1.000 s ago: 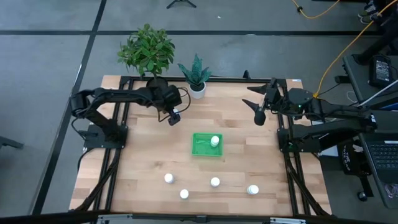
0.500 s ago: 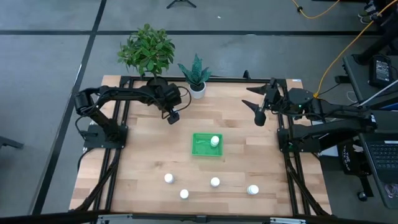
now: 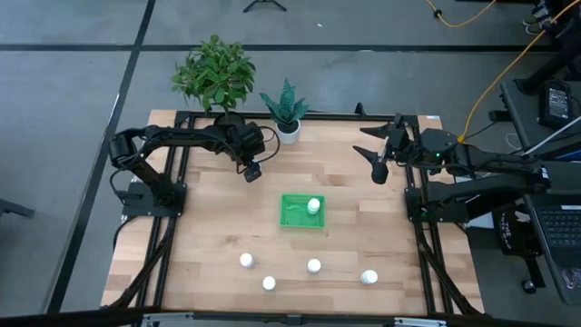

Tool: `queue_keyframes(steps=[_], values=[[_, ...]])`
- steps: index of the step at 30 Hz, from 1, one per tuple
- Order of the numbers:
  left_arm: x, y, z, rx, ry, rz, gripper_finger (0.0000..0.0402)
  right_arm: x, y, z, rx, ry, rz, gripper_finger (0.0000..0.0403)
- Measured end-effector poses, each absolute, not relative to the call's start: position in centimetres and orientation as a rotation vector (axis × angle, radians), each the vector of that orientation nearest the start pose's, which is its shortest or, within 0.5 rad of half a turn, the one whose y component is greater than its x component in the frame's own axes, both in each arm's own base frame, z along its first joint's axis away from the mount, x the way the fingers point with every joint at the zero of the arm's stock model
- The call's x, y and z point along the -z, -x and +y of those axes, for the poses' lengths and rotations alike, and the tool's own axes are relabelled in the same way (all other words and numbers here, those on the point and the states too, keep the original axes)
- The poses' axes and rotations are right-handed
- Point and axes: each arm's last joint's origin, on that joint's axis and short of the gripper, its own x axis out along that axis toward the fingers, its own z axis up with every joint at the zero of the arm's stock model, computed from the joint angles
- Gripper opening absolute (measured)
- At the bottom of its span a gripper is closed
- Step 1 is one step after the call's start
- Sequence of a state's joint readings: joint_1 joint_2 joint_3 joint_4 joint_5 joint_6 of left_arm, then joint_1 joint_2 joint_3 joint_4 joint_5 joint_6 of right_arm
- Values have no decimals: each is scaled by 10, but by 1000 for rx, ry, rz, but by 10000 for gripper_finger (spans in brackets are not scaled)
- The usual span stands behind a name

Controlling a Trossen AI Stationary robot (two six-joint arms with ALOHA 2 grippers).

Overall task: Pick and place pill bottles into a basket
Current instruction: Put the white pill bottle into the green basket

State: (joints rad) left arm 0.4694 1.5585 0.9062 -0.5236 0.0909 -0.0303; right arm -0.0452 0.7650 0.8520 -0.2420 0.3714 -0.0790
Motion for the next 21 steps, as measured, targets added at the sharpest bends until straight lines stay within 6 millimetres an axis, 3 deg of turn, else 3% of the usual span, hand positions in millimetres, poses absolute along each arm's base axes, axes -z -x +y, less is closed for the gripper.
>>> queue_keyframes(steps=[9,17,21], values=[[-179,-256,126,-347,343,1120,159,-353,-161,-18,411,84,167,260],[-184,-259,112,-302,337,1117,158,-352,-161,-18,410,86,173,260],[-200,-264,99,-275,305,1079,158,-352,-161,-18,410,87,178,260]])
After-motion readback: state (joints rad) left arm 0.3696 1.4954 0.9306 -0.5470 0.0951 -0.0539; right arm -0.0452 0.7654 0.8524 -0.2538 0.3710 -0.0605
